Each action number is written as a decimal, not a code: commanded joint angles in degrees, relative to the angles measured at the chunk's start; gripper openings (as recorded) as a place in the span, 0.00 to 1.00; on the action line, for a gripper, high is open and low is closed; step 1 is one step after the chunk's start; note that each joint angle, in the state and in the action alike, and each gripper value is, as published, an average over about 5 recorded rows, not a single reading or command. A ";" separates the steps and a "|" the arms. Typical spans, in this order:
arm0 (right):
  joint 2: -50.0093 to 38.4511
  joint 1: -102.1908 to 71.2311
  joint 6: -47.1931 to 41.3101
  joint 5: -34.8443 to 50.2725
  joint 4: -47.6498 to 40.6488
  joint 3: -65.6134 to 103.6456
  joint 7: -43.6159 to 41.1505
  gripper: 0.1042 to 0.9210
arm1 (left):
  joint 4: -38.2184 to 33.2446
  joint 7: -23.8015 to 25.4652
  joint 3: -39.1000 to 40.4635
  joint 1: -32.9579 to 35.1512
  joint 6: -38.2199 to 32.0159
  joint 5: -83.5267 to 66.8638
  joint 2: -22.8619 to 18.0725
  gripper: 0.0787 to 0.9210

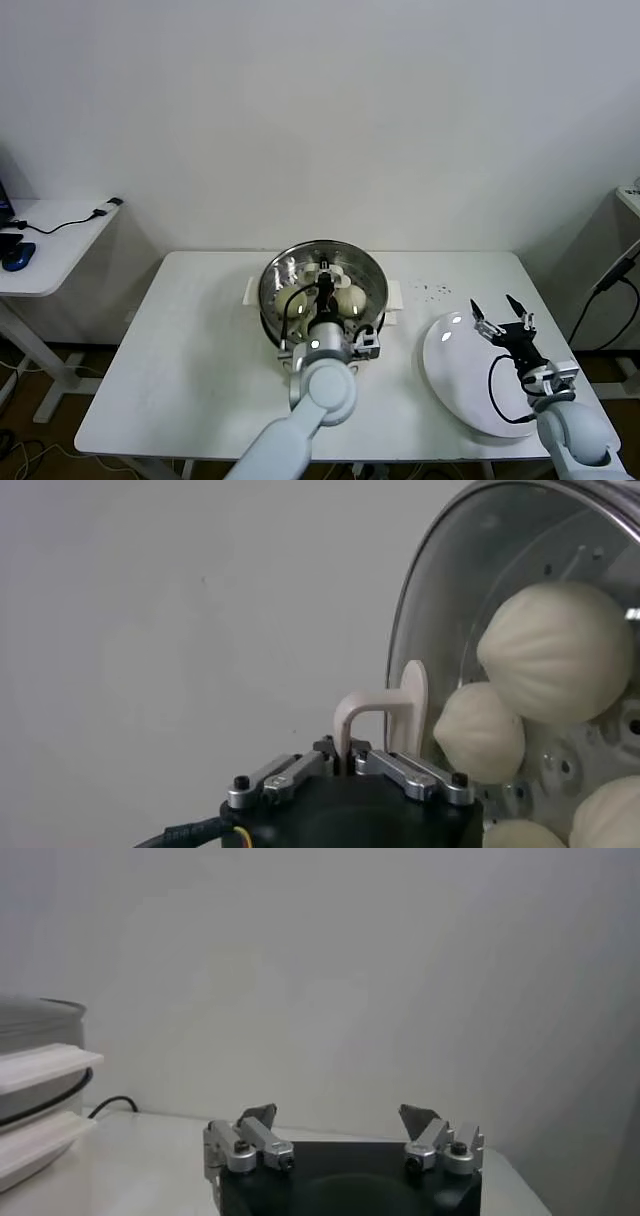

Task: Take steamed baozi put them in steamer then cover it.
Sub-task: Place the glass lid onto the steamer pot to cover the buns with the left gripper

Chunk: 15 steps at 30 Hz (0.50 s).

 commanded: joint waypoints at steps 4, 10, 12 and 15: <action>0.24 -0.05 0.11 -0.09 -0.17 0.35 -0.20 0.88 | 0.53 1.03 -0.50 0.53 0.34 1.42 -0.02 0.08; 0.34 0.02 0.04 -0.22 -0.37 0.39 -0.31 0.88 | -1.70 2.30 -0.30 0.70 0.31 0.49 0.74 0.15; 0.35 0.06 0.02 -0.27 -0.45 0.42 -0.35 0.88 | -3.24 2.86 -0.11 0.84 0.51 0.22 1.40 0.21; 0.35 0.10 -0.01 -0.35 -0.60 0.50 -0.39 0.88 | -6.27 3.58 0.07 1.41 0.81 -0.42 2.88 0.32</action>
